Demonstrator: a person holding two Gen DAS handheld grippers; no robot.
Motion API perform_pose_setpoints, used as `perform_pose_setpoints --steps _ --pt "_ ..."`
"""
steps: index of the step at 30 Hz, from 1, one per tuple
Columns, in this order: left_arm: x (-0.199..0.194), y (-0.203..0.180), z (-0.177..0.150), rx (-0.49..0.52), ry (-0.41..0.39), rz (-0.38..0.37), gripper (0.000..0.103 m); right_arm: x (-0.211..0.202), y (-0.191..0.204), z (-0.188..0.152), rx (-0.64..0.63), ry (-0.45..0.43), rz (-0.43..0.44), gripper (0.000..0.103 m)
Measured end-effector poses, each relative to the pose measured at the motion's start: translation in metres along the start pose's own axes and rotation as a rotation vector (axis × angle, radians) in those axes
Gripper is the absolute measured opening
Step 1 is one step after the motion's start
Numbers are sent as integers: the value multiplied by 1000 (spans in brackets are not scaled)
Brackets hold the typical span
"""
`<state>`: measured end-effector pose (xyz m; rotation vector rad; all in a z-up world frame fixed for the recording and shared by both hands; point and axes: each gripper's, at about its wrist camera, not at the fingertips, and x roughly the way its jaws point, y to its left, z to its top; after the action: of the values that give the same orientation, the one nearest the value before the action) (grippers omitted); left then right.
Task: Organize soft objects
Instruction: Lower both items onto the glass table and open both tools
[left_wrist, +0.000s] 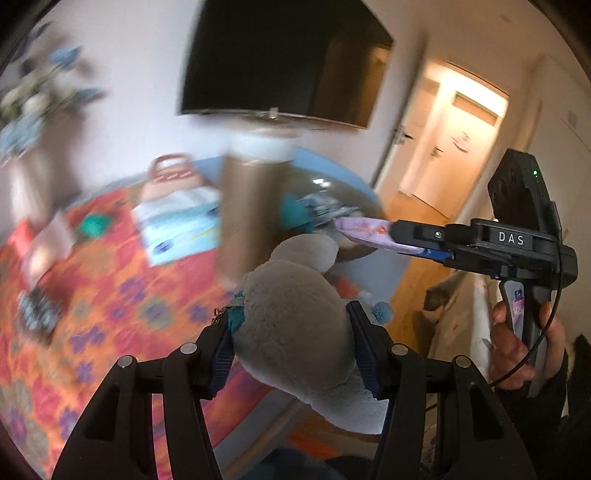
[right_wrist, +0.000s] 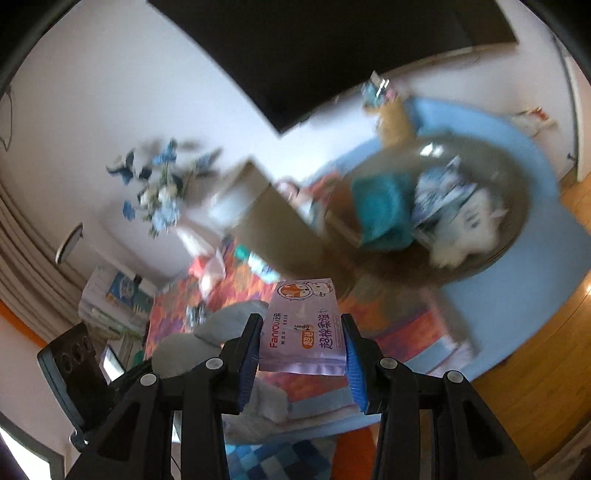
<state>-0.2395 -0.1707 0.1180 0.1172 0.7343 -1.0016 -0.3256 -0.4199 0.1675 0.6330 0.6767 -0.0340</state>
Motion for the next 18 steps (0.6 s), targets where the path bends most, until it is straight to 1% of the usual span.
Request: perform_pose_setpoints --steps 4,8,10,13,15,18 --pt "27 -33 26 49 1 -59 53 -25 -18 15 23 -75 -20 40" --pt "57 -54 56 36 -6 -112 53 -47 -40 32 78 -158 -35 40" --pt "71 -64 73 34 -15 -121 53 -54 -48 47 80 -196 -68 40" --pt "84 -75 93 27 -18 -108 53 -59 -57 73 62 -240 -117 40" --pt "92 -79 106 14 -29 -103 53 -54 -63 93 58 -252 -134 40" --pt "108 -84 123 22 -69 -29 53 -31 -72 124 40 -236 -149 40"
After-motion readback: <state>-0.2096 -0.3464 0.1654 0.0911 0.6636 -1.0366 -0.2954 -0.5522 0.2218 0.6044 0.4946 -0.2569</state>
